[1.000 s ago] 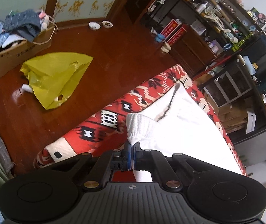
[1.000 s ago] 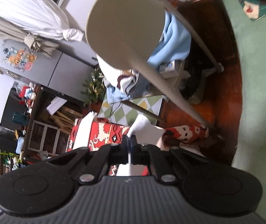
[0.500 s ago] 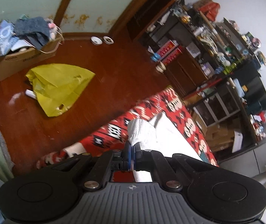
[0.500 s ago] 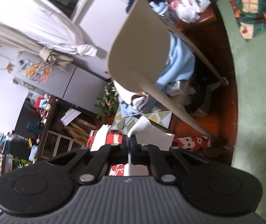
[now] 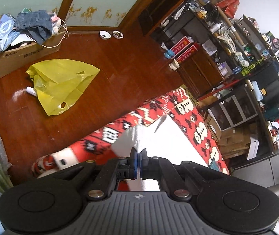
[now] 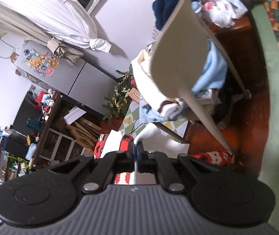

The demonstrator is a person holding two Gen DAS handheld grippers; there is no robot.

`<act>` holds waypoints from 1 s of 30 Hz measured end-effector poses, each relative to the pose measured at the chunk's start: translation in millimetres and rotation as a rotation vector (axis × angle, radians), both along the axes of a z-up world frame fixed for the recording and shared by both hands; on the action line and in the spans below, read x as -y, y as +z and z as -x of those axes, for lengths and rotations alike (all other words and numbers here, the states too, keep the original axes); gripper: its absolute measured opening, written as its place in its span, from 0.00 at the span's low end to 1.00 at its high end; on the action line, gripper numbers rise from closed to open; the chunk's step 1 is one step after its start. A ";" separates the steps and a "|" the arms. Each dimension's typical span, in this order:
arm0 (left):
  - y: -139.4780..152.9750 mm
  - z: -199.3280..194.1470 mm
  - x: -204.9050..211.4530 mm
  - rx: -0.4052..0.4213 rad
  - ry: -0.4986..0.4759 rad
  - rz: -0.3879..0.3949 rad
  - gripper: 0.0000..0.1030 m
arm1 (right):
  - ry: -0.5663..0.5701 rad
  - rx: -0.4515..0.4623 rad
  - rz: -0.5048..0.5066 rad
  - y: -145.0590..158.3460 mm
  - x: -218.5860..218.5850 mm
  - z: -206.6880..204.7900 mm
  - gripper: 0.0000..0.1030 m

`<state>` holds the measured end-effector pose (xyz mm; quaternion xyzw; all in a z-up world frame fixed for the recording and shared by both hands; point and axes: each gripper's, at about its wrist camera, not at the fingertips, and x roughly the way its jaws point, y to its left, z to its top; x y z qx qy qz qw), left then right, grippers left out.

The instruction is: Fold clothes

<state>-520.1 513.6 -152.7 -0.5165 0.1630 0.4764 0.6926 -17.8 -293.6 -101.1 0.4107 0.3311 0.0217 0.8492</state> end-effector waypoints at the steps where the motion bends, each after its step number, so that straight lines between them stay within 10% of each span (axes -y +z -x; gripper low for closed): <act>1: 2.0 -7.0 -4.2 0.000 0.001 0.002 0.02 | 0.002 -0.005 0.016 2.9 -8.8 -11.3 0.02; 8: 16.7 -79.5 -47.1 -0.045 -0.030 -0.021 0.02 | 0.030 -0.054 0.119 24.5 -89.0 -121.6 0.02; 20: -31.7 -201.2 -135.2 -0.222 -0.034 0.058 0.02 | 0.081 -0.211 0.266 -26.3 -262.1 -320.8 0.02; 30: -83.9 -211.1 -186.4 -0.127 0.062 0.229 0.02 | 0.025 -0.329 0.341 -91.8 -333.4 -397.5 0.02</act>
